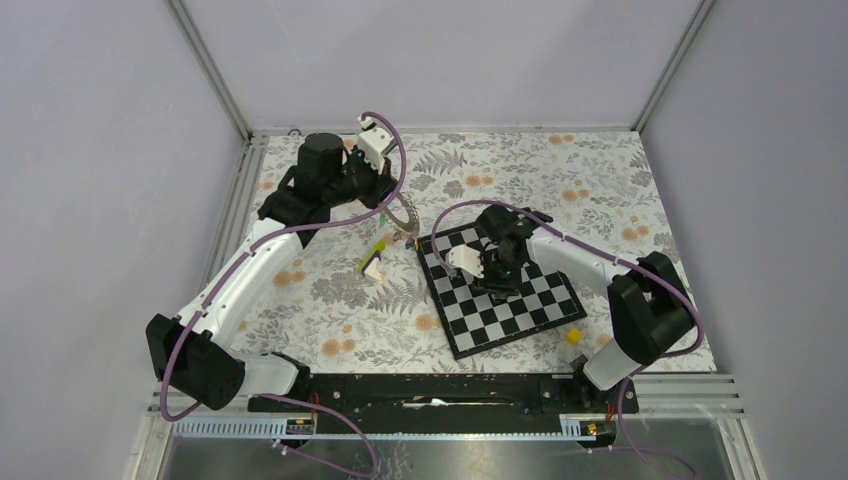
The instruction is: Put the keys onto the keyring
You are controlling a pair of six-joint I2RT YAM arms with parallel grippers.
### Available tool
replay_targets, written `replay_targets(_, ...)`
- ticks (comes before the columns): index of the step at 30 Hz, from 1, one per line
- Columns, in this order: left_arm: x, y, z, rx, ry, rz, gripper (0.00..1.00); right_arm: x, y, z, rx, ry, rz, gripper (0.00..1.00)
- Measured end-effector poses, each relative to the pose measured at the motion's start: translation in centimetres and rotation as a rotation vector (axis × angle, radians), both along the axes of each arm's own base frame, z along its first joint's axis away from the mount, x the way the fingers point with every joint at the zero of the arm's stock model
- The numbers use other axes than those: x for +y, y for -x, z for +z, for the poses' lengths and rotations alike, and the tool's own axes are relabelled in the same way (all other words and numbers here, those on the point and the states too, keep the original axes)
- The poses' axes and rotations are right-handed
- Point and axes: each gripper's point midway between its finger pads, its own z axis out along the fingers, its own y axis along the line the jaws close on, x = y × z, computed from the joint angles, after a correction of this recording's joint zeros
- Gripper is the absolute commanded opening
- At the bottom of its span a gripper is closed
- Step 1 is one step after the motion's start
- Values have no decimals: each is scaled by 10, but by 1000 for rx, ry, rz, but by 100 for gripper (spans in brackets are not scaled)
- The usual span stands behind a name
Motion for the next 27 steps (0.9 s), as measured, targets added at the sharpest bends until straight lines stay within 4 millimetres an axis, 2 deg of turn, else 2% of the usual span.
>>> replay_targets(8, 0, 0, 0, 0, 1, -2, 7, 3, 2, -7, 24, -6, 28, 50)
replay_targets(16, -1, 0, 0, 0, 1, -4, 7, 9, 7, -16, 39, 7, 60, 45)
replay_targets(20, -1, 1, 0, 1, 2, -4, 7, 11, 7, -16, 36, 5, 66, 37)
replay_targets(27, -1, 1, 2, -4, 4, -6, 8, 11, 7, -16, 39, 3, 64, 6)
